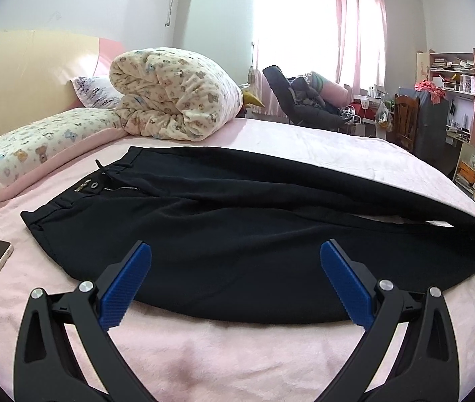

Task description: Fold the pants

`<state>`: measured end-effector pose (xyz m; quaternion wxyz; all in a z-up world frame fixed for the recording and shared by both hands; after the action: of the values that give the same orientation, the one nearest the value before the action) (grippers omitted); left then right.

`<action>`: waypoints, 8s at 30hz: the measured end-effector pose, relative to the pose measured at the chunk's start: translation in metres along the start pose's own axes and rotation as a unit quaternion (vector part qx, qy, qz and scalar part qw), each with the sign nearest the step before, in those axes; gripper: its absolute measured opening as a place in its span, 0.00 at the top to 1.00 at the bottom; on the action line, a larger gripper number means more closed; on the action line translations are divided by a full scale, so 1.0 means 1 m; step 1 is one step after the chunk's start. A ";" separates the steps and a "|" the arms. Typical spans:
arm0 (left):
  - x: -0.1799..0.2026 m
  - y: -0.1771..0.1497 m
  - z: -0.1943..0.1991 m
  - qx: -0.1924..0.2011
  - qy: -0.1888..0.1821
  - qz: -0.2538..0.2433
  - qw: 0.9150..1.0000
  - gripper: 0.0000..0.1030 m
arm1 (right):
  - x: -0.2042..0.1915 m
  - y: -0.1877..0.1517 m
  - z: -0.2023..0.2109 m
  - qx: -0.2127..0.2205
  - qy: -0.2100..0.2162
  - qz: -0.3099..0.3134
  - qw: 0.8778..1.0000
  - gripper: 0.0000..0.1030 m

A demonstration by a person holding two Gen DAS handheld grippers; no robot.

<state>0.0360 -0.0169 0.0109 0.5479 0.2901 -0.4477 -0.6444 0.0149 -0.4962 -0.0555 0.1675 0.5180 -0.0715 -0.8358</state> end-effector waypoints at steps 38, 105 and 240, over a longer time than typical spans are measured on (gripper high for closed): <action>-0.129 0.021 0.028 0.032 0.036 0.190 0.981 0.02 | -0.081 -0.122 -0.190 -0.121 -0.052 -0.135 0.982 0.95; -0.181 0.040 -0.069 -0.002 -0.063 0.434 0.899 0.92 | -0.088 -0.130 -0.120 -0.040 0.184 0.068 0.980 0.98; -0.145 -0.038 -0.048 -0.067 -0.018 0.343 0.937 0.02 | 0.014 0.126 -0.019 0.082 -0.321 0.194 0.923 0.53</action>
<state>0.0940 0.1106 -0.0612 0.7454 0.0699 -0.4858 -0.4510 0.0518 -0.6175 -0.0393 0.2515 0.2104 -0.2890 -0.8994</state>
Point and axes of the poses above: each gripper's, at about its wrist camera, not at the fingertips, and z roughly against the way its jaws point, x to its right, y to its top, the point moved 2 cm from there along -z, roughly the way its jaws point, and after that the axes turned 7 degrees about -y, right-handed, at the moved point
